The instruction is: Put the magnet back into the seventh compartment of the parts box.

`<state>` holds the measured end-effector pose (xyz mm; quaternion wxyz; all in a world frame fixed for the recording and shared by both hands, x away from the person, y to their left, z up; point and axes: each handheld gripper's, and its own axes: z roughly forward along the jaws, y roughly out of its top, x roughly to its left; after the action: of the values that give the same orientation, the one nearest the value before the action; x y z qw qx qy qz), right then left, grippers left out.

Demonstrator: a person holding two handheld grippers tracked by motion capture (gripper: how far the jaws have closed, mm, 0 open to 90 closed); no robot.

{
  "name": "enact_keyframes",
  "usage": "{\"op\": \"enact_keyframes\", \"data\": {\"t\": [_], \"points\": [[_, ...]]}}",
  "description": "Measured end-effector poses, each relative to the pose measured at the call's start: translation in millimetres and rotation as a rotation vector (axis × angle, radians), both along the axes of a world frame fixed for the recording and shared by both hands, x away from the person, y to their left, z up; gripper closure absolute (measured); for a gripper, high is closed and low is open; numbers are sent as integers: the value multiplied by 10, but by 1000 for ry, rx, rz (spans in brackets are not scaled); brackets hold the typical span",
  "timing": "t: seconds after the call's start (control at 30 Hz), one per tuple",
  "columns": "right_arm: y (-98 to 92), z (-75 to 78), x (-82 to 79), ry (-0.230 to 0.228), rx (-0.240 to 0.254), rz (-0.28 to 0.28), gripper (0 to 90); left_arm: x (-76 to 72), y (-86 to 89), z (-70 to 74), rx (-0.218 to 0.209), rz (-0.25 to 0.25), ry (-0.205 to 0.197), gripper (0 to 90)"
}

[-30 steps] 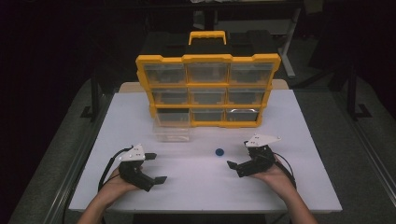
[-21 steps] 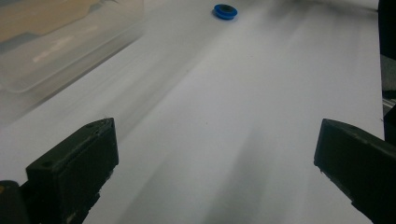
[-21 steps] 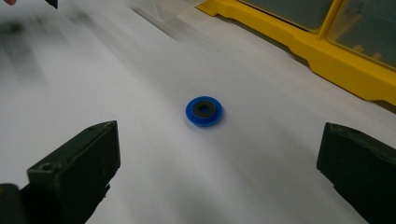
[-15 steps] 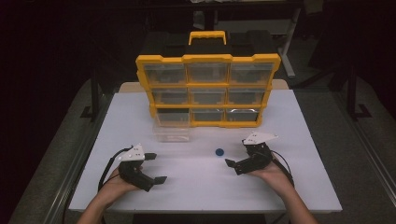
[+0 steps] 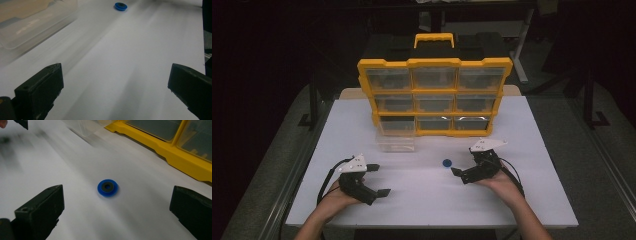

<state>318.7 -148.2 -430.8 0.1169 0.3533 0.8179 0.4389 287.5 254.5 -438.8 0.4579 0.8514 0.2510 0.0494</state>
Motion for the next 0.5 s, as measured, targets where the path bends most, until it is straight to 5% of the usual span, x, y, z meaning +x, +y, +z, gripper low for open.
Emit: {"op": "enact_keyframes", "data": {"t": [0.5], "points": [[37,19,76,-2,4,2,0,-2,-3,-2,6,-1,-3,0]]}}
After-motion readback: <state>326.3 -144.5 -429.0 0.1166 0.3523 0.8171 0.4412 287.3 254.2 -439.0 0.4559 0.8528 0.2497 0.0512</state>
